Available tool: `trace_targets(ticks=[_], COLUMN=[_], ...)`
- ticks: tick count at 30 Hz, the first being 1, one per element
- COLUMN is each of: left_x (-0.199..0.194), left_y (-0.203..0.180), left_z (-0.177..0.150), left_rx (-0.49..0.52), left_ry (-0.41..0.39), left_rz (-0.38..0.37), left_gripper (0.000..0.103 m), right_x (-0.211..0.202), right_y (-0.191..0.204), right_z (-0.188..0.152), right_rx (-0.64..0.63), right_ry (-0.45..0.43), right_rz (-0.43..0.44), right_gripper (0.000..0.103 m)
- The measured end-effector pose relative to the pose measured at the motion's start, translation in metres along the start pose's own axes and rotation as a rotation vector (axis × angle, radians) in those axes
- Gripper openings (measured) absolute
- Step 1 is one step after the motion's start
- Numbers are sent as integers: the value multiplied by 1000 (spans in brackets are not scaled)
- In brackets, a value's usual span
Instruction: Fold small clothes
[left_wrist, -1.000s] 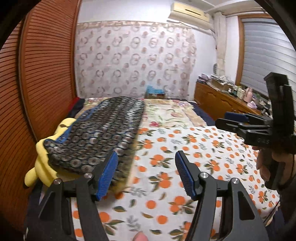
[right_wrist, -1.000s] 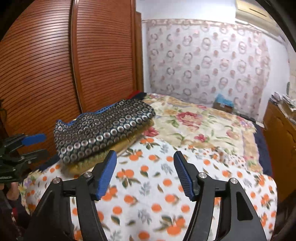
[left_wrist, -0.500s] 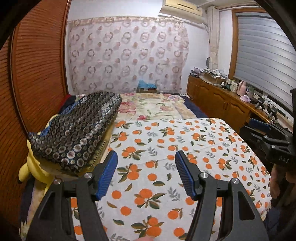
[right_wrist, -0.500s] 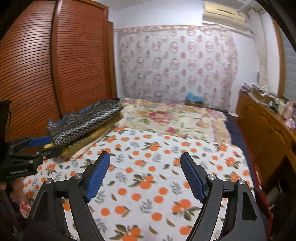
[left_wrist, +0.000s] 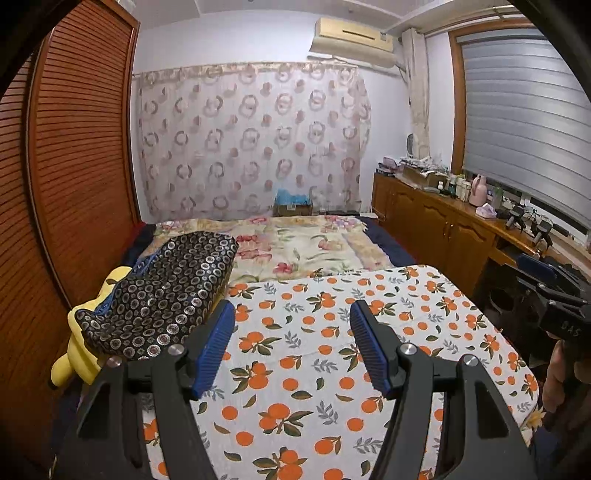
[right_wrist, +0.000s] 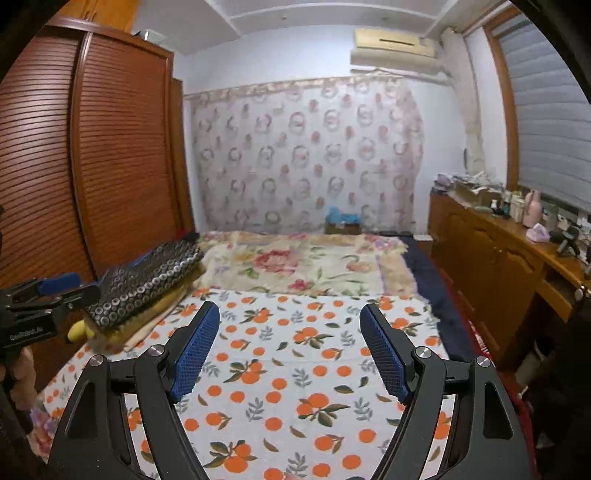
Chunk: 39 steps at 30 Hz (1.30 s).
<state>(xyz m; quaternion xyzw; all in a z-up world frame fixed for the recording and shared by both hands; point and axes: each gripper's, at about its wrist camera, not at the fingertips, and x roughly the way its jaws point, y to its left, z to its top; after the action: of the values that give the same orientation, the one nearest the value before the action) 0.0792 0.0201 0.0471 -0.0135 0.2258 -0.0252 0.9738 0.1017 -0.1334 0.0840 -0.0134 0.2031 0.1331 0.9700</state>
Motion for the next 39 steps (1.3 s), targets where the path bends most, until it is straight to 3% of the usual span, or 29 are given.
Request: trace_targets(ticks=[39], left_x=[-12], left_y=[-1], left_z=[1], left_rx=[8], left_ry=[-31], left_rz=[14], left_gripper=[64], right_x=[-7], right_y=[-7], right_z=[-2], right_rx=[-5], right_ry=[-12], right_rz=[-45], right_gripper=[81])
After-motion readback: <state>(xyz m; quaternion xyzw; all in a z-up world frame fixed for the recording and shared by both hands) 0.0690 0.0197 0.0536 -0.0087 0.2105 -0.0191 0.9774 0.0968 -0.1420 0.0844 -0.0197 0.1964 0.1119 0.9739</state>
